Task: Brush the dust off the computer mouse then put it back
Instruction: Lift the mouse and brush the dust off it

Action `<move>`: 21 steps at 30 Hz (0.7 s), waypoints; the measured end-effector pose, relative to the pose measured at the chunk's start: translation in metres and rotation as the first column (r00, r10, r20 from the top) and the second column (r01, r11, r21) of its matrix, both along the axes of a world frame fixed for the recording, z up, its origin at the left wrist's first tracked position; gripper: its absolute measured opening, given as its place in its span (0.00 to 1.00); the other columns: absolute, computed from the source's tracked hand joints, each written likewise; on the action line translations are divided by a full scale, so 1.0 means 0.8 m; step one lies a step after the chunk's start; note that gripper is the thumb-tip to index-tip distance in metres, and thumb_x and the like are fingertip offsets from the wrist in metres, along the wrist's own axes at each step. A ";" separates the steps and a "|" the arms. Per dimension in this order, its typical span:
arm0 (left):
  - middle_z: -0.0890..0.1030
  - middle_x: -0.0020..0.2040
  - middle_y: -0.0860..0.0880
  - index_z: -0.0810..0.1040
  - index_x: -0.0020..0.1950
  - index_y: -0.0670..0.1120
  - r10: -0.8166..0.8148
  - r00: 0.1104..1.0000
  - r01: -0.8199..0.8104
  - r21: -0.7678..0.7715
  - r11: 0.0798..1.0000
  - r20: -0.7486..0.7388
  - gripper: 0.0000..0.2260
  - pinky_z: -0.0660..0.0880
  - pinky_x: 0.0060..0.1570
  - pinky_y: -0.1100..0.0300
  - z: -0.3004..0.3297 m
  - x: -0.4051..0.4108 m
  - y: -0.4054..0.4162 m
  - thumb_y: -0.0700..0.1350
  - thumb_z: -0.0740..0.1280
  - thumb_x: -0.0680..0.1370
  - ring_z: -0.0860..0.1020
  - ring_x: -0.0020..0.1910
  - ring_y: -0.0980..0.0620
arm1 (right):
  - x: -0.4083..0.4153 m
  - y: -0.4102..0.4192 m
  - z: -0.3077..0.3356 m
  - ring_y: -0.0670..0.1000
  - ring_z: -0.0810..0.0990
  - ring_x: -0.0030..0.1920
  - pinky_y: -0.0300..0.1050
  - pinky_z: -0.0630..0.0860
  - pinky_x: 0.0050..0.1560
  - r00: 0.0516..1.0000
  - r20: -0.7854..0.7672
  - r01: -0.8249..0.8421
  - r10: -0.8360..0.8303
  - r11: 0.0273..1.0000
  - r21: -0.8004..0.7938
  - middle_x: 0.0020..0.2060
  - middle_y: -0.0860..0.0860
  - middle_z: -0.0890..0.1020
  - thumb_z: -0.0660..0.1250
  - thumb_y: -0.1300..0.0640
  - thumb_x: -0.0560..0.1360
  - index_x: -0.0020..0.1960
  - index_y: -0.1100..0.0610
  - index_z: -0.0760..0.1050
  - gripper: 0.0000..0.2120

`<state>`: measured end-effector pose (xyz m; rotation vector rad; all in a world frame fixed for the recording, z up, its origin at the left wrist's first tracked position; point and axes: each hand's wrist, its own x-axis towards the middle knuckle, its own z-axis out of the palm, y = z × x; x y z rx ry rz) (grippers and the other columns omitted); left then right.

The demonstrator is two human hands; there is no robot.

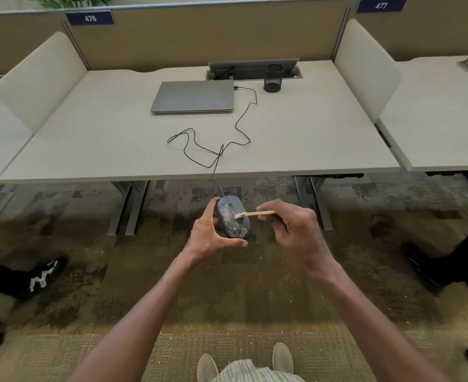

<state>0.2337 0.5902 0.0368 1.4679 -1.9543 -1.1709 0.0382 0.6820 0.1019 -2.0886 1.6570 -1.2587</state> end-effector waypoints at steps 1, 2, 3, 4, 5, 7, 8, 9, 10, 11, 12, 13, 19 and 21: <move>0.76 0.68 0.41 0.55 0.79 0.50 -0.001 1.000 0.001 0.006 1.000 -0.001 0.58 0.73 0.67 0.52 0.000 0.000 -0.001 0.54 0.85 0.57 0.76 0.65 0.47 | 0.000 0.002 -0.003 0.47 0.85 0.44 0.36 0.82 0.47 0.999 -0.029 -0.016 0.016 1.000 0.003 0.46 0.52 0.86 0.70 0.69 0.75 0.55 0.61 0.82 0.11; 0.76 0.68 0.41 0.55 0.79 0.50 -0.004 1.000 0.004 0.012 1.000 -0.001 0.58 0.73 0.67 0.52 -0.001 0.000 -0.001 0.54 0.85 0.57 0.77 0.65 0.47 | -0.001 0.005 -0.006 0.48 0.85 0.46 0.35 0.82 0.50 0.998 -0.059 -0.027 0.027 1.000 0.007 0.48 0.53 0.86 0.70 0.70 0.74 0.56 0.61 0.82 0.12; 0.76 0.68 0.41 0.55 0.79 0.50 -0.005 1.000 0.005 0.018 1.000 0.000 0.58 0.74 0.66 0.52 -0.002 0.001 -0.001 0.54 0.85 0.57 0.77 0.65 0.47 | -0.003 0.007 -0.008 0.49 0.85 0.48 0.34 0.81 0.53 0.996 -0.084 -0.032 0.033 0.999 0.013 0.49 0.54 0.86 0.70 0.71 0.73 0.56 0.61 0.82 0.13; 0.76 0.68 0.41 0.55 0.79 0.50 -0.004 1.000 0.004 0.022 1.000 0.002 0.58 0.74 0.66 0.52 -0.003 0.001 -0.002 0.55 0.85 0.56 0.77 0.65 0.47 | -0.004 0.009 -0.009 0.49 0.85 0.49 0.34 0.80 0.54 0.995 -0.097 -0.037 0.039 0.999 0.019 0.51 0.54 0.86 0.70 0.72 0.73 0.56 0.62 0.82 0.13; 0.76 0.68 0.41 0.55 0.79 0.50 -0.001 1.000 0.001 0.023 1.000 0.008 0.59 0.74 0.66 0.52 -0.004 0.001 -0.002 0.56 0.84 0.56 0.77 0.64 0.47 | -0.006 0.011 -0.010 0.49 0.85 0.50 0.33 0.80 0.55 0.993 -0.104 -0.043 0.045 0.999 0.021 0.51 0.54 0.86 0.71 0.72 0.73 0.56 0.62 0.82 0.14; 0.76 0.68 0.42 0.55 0.79 0.50 0.008 1.000 -0.008 0.021 1.000 0.015 0.59 0.75 0.65 0.52 -0.004 0.001 -0.002 0.57 0.84 0.56 0.77 0.64 0.48 | -0.009 0.014 -0.011 0.50 0.85 0.49 0.34 0.80 0.55 0.990 -0.123 -0.063 0.065 0.998 0.014 0.51 0.55 0.86 0.71 0.73 0.72 0.55 0.63 0.83 0.14; 0.76 0.68 0.42 0.55 0.79 0.50 0.011 1.000 -0.011 0.020 1.000 0.014 0.59 0.75 0.65 0.53 -0.004 0.000 -0.002 0.57 0.84 0.56 0.77 0.64 0.48 | -0.011 0.015 -0.011 0.50 0.85 0.49 0.33 0.79 0.55 0.988 -0.134 -0.073 0.074 0.997 0.010 0.50 0.55 0.86 0.71 0.74 0.72 0.55 0.63 0.83 0.14; 0.76 0.68 0.42 0.56 0.79 0.50 0.015 1.000 -0.015 0.018 1.000 0.014 0.58 0.75 0.64 0.53 -0.003 -0.001 -0.003 0.56 0.84 0.56 0.77 0.64 0.48 | -0.013 0.016 -0.012 0.50 0.85 0.49 0.32 0.79 0.55 0.986 -0.144 -0.080 0.081 0.997 0.007 0.50 0.55 0.86 0.71 0.74 0.71 0.55 0.63 0.83 0.14; 0.76 0.68 0.42 0.56 0.79 0.50 0.017 1.000 -0.017 0.012 1.000 0.017 0.58 0.76 0.64 0.53 -0.003 -0.001 -0.004 0.56 0.84 0.57 0.77 0.64 0.48 | -0.014 0.017 -0.013 0.50 0.85 0.48 0.30 0.78 0.56 0.985 -0.151 -0.086 0.086 0.996 0.007 0.50 0.55 0.86 0.71 0.75 0.71 0.55 0.63 0.83 0.15; 0.76 0.68 0.42 0.57 0.78 0.50 0.018 1.000 -0.018 0.004 1.000 0.020 0.57 0.76 0.64 0.53 -0.003 -0.002 -0.005 0.56 0.84 0.57 0.77 0.64 0.48 | -0.016 0.018 -0.014 0.50 0.85 0.49 0.28 0.76 0.57 0.984 -0.151 -0.091 0.091 0.996 0.008 0.50 0.55 0.86 0.72 0.75 0.70 0.55 0.63 0.83 0.15; 0.76 0.69 0.42 0.57 0.78 0.51 0.018 1.000 -0.018 -0.005 1.000 0.018 0.57 0.76 0.63 0.52 -0.002 -0.002 -0.006 0.57 0.84 0.56 0.77 0.64 0.48 | -0.018 0.020 -0.015 0.50 0.86 0.49 0.28 0.76 0.57 0.985 -0.146 -0.096 0.097 0.995 0.011 0.50 0.55 0.86 0.72 0.74 0.70 0.55 0.63 0.83 0.15; 0.76 0.69 0.42 0.57 0.78 0.51 0.017 1.000 -0.017 -0.011 1.000 0.017 0.57 0.77 0.63 0.52 -0.002 -0.002 -0.008 0.58 0.84 0.56 0.78 0.64 0.48 | -0.020 0.021 -0.016 0.50 0.86 0.50 0.30 0.77 0.57 0.984 -0.140 -0.106 0.108 0.994 0.016 0.50 0.55 0.86 0.73 0.74 0.71 0.54 0.63 0.83 0.15; 0.75 0.69 0.42 0.57 0.78 0.49 0.018 1.000 -0.018 -0.041 0.999 0.001 0.55 0.75 0.60 0.58 0.007 -0.004 -0.013 0.54 0.84 0.58 0.78 0.64 0.47 | -0.034 0.027 -0.029 0.49 0.86 0.48 0.43 0.84 0.50 0.976 -0.200 -0.083 0.091 0.995 0.051 0.50 0.54 0.87 0.74 0.71 0.72 0.54 0.62 0.83 0.12; 0.75 0.69 0.41 0.57 0.78 0.50 0.020 1.000 -0.020 -0.050 0.999 0.005 0.55 0.75 0.61 0.56 0.008 -0.005 -0.013 0.55 0.84 0.58 0.78 0.64 0.47 | -0.036 0.025 -0.028 0.51 0.86 0.48 0.42 0.83 0.52 0.985 -0.164 -0.043 0.045 0.999 0.015 0.49 0.55 0.87 0.73 0.72 0.72 0.53 0.63 0.83 0.11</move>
